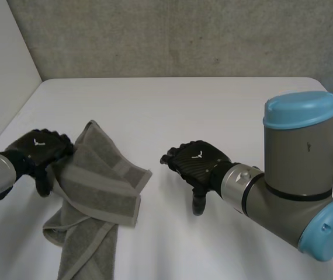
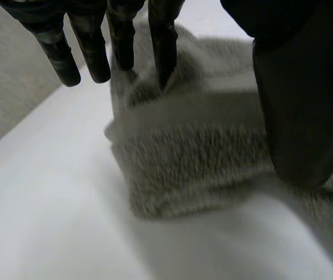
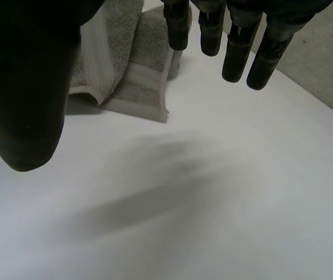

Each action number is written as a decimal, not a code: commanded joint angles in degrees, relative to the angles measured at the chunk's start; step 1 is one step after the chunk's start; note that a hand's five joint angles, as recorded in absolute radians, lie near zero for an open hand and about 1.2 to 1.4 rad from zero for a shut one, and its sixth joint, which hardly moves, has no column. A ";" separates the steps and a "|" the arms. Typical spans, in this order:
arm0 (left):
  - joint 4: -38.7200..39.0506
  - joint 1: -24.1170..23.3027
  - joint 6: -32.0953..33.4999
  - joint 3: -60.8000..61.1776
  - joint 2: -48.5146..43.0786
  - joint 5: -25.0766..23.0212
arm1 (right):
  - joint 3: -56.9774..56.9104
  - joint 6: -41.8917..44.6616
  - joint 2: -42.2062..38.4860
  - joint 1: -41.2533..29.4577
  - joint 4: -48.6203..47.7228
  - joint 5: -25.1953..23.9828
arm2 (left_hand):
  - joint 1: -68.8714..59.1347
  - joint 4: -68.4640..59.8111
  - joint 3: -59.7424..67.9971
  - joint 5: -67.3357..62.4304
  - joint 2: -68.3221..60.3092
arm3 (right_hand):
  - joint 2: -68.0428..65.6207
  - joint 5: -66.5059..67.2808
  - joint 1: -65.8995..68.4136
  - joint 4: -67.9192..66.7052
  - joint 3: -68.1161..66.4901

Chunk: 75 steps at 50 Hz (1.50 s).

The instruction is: Fold the towel.

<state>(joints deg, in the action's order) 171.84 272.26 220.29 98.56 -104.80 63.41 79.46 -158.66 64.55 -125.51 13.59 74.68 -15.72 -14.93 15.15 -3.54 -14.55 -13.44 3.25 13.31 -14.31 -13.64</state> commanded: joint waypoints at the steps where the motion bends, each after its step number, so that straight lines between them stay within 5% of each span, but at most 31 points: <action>1: -0.19 -1.29 3.92 -0.74 -4.01 0.14 | 4.03 0.01 1.19 0.35 -1.19 -0.24 | -9.46 -10.26 10.03 -11.64 -10.64 | 3.44 -3.25 -3.31 4.31 3.64; 3: 0.07 -4.09 3.57 -2.31 -5.67 -0.13 | 4.82 0.01 1.54 0.52 -1.54 -0.32 | -58.34 -59.14 58.91 -60.52 -59.52 | 3.44 -3.25 -3.31 4.31 3.64; 5: 0.25 -5.93 3.22 -3.45 -6.11 -0.04 | 5.53 0.01 1.98 1.32 -1.98 -0.24 | -64.22 -65.01 64.79 -66.40 -65.39 | 3.44 -3.25 -3.31 4.31 3.64; 14: 1.48 -18.96 -5.22 -12.25 -4.97 0.31 | 8.43 0.10 5.58 6.67 -2.51 -0.59 | -64.28 -65.07 64.85 -66.46 -65.45 | 3.44 -3.25 -3.31 4.31 3.64; 19: 4.99 -29.40 -24.07 -23.47 -4.18 3.11 | 8.69 0.01 8.13 10.81 -2.42 0.03 | -64.28 -65.07 64.85 -66.46 -65.45 | 3.44 -3.25 -3.31 4.31 3.64; 22: 5.96 -31.35 -28.60 -26.23 -4.80 4.79 | 8.95 0.01 11.46 14.57 -2.42 0.12 | -64.28 -65.07 64.85 -66.46 -65.45 | 3.44 -3.25 -3.31 4.31 3.64; 24: 7.80 -34.93 -35.52 -31.39 -8.99 8.55 | 9.04 0.01 12.88 16.26 -2.51 0.20 | -64.28 -65.07 64.85 -66.46 -65.45 | 3.44 -3.25 -3.31 4.31 3.64; 30: 8.07 -45.48 -37.31 -43.60 -21.65 14.89 | 8.78 -0.60 17.44 22.39 -2.60 0.38 | -64.28 -65.07 64.85 -66.46 -65.45 | 3.44 -3.25 -3.31 4.31 3.64; 38: 8.07 -47.26 -37.30 -49.17 -29.32 18.77 | 9.39 -1.83 21.40 28.03 -2.51 0.47 | -64.28 -65.07 64.85 -66.46 -65.45 | 3.44 -3.25 -3.31 4.31 3.64; 39: 8.07 -47.61 -37.22 -49.34 -29.76 18.68 | 9.83 -1.74 21.84 28.47 -2.51 0.38 | -41.82 -42.61 42.39 -44.00 -42.99 | 3.44 -3.25 -3.31 4.31 3.64; 40: 7.72 -47.96 -37.22 -49.26 -29.85 18.85 | 9.84 -1.74 21.84 28.47 -2.51 0.38 | -4.95 -5.75 5.53 -7.14 -6.13 | 3.44 -3.25 -3.31 4.31 3.64; 42: 7.37 -48.14 -37.22 -49.08 -29.67 19.12 | 10.62 -1.66 22.72 29.17 -2.42 0.12 | 5.72 4.93 -5.15 3.54 4.55 | 3.44 -3.25 -3.31 4.31 3.64; 49: 5.17 -45.50 -37.30 -45.56 -24.40 19.12 | 10.98 -1.74 23.43 29.62 -2.16 -0.85 | 5.51 4.71 -4.94 3.33 4.33 | 3.44 -3.25 -3.31 4.31 3.64; 62: 3.94 -30.48 -37.22 -26.95 -7.79 17.46 | 12.91 -1.66 22.81 23.02 -2.16 -3.84 | 5.34 4.55 -4.77 3.16 4.17 | 3.44 -3.25 -3.31 4.31 3.64; 75: 4.55 -28.10 -37.22 -4.71 -0.85 9.63 | 11.86 -1.13 16.75 12.74 -2.51 -3.31 | 5.34 4.55 -4.77 3.16 4.17 | 3.44 -3.25 -3.31 4.31 3.64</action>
<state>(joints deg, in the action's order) 175.57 244.39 183.08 85.27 -107.89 75.20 91.67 -160.16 84.21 -109.13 11.22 70.82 -14.01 -14.08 13.93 -3.01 -13.60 -13.44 3.25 13.31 -14.31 -13.64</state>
